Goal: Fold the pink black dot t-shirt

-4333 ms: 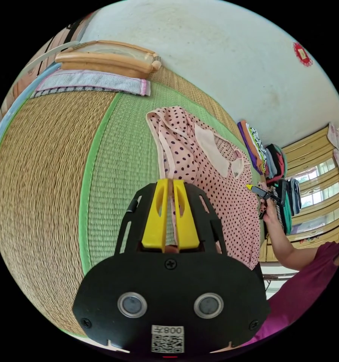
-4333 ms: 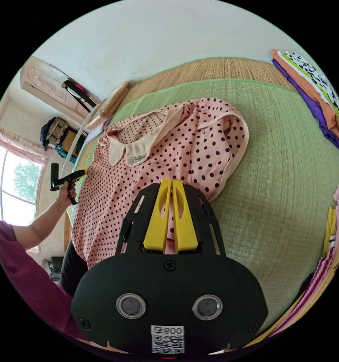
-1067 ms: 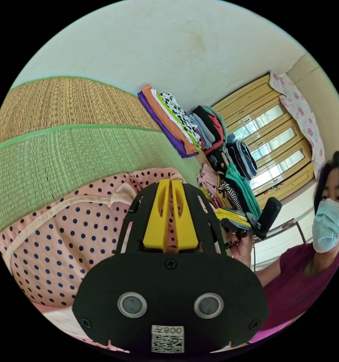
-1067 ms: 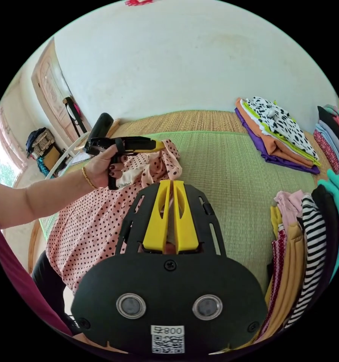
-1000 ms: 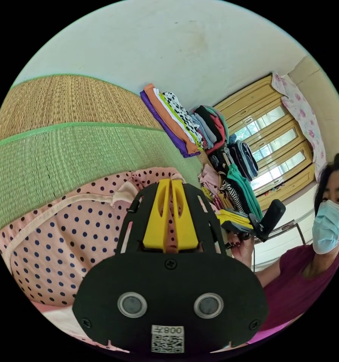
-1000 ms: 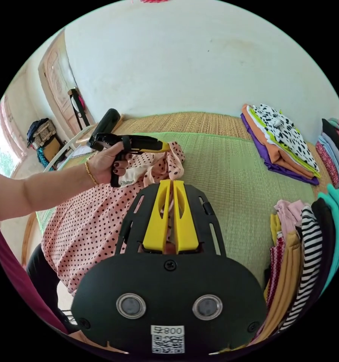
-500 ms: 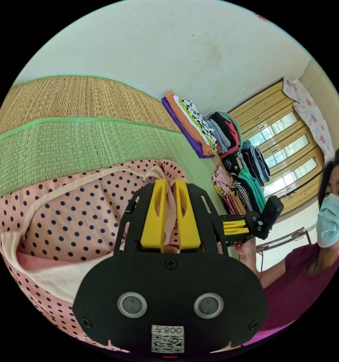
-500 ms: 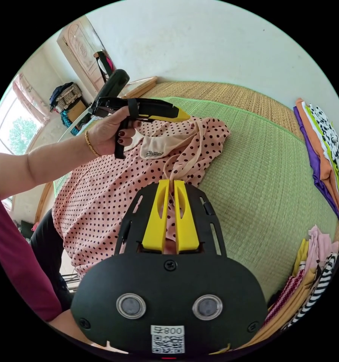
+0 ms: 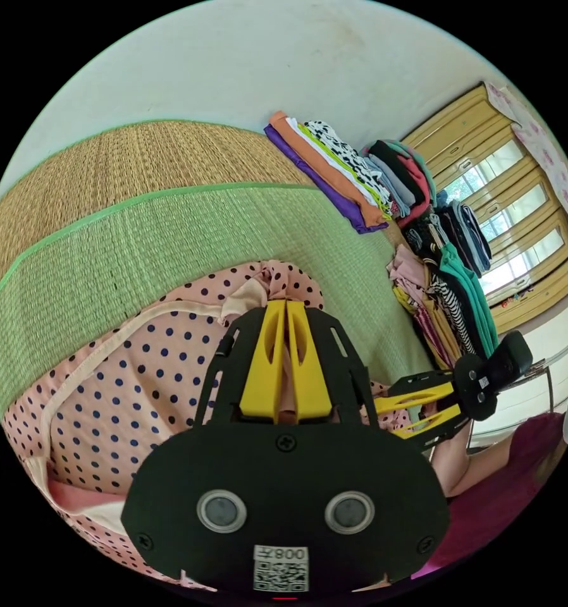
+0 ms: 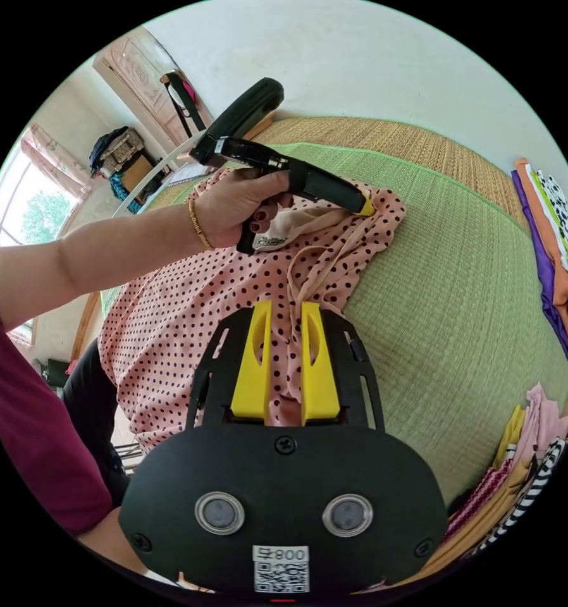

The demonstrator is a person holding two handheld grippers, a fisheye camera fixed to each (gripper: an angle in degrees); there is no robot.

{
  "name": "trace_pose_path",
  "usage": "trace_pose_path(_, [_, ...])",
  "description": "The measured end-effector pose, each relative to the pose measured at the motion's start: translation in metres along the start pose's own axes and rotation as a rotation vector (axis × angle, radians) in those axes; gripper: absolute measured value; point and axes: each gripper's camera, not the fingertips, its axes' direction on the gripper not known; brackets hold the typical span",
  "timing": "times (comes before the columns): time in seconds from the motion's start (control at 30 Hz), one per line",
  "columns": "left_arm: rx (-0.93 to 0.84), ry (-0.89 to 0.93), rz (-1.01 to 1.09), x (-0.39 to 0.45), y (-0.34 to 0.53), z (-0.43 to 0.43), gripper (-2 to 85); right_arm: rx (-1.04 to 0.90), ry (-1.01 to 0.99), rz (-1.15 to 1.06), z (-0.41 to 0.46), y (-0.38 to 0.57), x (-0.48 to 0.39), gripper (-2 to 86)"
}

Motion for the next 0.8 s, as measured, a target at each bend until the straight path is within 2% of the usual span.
trace_pose_path(0.17, [-0.006, -0.069, 0.033, 0.017, 0.002, -0.006, 0.3, 0.047, 0.011, 0.034, -0.015, 0.005, 0.012, 7.1])
trace_pose_path(0.3, [0.053, -0.048, 0.063, 0.033, 0.01, -0.024, 0.3, 0.105, -0.008, 0.045, -0.024, 0.006, 0.018, 5.1])
trace_pose_path(0.4, [0.087, -0.049, 0.085, 0.046, 0.018, -0.034, 0.3, 0.083, -0.03, 0.051, -0.015, 0.002, 0.023, 3.6])
trace_pose_path(0.57, [-0.011, -0.077, 0.044, 0.046, 0.024, -0.017, 0.3, -0.016, -0.049, 0.038, 0.014, -0.011, 0.026, 1.8])
trace_pose_path(0.8, [0.073, -0.04, 0.045, 0.054, 0.039, -0.038, 0.6, -0.005, -0.049, 0.053, 0.013, -0.014, 0.035, 0.8])
